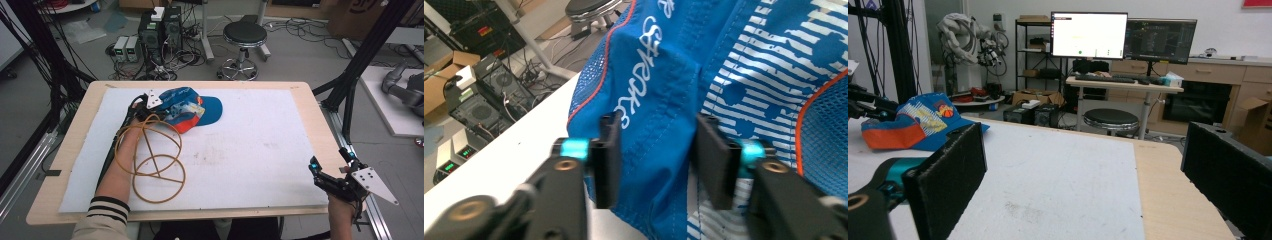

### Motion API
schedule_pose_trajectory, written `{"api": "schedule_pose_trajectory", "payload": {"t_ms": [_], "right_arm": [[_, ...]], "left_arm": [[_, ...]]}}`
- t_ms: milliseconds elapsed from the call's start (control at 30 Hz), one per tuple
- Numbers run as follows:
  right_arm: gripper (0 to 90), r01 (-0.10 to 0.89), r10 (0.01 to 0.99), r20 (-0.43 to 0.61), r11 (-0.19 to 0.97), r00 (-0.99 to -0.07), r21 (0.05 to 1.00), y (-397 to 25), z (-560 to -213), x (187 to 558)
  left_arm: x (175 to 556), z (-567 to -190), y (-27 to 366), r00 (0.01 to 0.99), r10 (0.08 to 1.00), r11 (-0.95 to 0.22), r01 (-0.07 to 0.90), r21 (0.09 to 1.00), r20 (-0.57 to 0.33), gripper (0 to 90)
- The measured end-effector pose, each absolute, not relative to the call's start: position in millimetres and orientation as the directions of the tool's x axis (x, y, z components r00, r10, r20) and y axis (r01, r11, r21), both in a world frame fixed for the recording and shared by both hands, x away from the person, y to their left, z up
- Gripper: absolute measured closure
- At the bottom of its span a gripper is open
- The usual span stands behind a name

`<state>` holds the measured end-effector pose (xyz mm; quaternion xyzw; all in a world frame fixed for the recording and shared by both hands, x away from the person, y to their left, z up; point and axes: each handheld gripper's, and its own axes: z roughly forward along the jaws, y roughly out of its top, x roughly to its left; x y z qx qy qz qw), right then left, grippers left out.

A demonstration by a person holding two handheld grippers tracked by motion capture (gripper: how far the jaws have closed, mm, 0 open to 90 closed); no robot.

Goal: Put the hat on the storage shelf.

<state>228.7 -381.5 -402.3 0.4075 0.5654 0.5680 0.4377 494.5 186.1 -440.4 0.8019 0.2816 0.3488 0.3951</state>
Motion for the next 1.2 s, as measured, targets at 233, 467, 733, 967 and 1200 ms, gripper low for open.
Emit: {"api": "schedule_pose_trajectory", "payload": {"t_ms": [233, 467, 733, 967, 1200], "right_arm": [[4.1, -0.037, 0.958, -0.025, 0.015, -0.287, 0.999, -381, -403, 229], [4.1, -0.035, 0.959, -0.013, 0.003, -0.283, 0.999, -382, -403, 229], [4.1, -0.038, 0.958, -0.009, -0.002, -0.288, 0.999, -381, -403, 230], [4.1, -0.038, 0.958, -0.009, -0.002, -0.287, 0.999, -381, -403, 230], [4.1, -0.034, 0.958, 0.000, -0.010, -0.287, 0.999, -382, -404, 230]], "left_arm": [[493, -436, 187, 0.596, 0.735, -0.519, 0.189, 0.833, 0.323, 88.1], [491, -426, 193, 0.594, 0.764, -0.437, 0.188, 0.880, 0.252, 89.3], [489, -413, 201, 0.611, 0.786, -0.254, 0.180, 0.950, 0.094, 89.5], [486, -405, 203, 0.623, 0.780, -0.194, 0.160, 0.968, 0.053, 89.6], [485, -397, 206, 0.655, 0.755, -0.084, 0.149, 0.985, -0.035, 89.5]]}}
